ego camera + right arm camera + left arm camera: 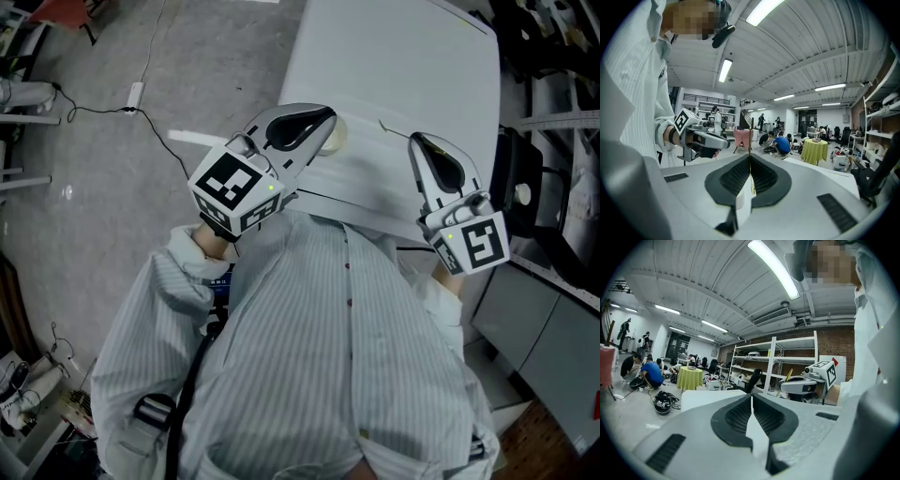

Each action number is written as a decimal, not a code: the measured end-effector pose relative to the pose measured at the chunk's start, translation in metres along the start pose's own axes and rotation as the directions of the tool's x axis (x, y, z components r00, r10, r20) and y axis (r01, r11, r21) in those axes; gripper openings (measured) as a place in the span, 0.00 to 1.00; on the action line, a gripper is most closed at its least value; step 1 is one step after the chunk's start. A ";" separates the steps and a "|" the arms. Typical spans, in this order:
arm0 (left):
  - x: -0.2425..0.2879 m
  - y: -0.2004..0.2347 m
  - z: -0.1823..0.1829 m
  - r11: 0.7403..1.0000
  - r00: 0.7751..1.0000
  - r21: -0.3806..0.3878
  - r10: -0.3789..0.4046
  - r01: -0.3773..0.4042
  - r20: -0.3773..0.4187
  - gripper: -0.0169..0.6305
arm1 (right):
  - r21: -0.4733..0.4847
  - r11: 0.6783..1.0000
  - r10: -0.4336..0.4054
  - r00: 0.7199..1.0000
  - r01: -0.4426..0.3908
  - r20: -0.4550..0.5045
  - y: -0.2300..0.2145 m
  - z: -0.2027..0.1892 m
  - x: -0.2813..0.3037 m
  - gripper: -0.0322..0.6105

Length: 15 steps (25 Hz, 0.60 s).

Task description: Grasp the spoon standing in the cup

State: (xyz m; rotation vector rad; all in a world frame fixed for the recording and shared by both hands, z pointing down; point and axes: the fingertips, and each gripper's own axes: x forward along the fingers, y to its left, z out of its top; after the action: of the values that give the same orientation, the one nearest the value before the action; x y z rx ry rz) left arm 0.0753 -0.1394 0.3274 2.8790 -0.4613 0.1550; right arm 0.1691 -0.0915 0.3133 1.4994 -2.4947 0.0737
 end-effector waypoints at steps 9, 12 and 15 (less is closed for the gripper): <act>-0.003 0.005 -0.002 1.000 1.000 0.004 -0.007 0.007 -0.013 0.05 | 0.003 1.000 0.011 1.000 -0.011 -0.004 0.004 0.000 0.008 0.07; -0.004 0.007 -0.001 1.000 1.000 0.006 -0.011 0.011 -0.016 0.05 | 0.004 1.000 0.011 1.000 -0.011 -0.007 0.005 0.001 0.011 0.07; -0.004 0.009 -0.001 1.000 1.000 0.009 -0.018 0.018 -0.024 0.05 | 0.005 1.000 0.007 1.000 -0.007 -0.007 0.005 0.002 0.014 0.07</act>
State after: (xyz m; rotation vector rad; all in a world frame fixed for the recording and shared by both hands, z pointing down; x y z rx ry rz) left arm 0.0685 -0.1466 0.3301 2.8863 -0.4308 0.1892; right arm 0.1586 -0.1014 0.3148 1.4892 -2.4965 0.0861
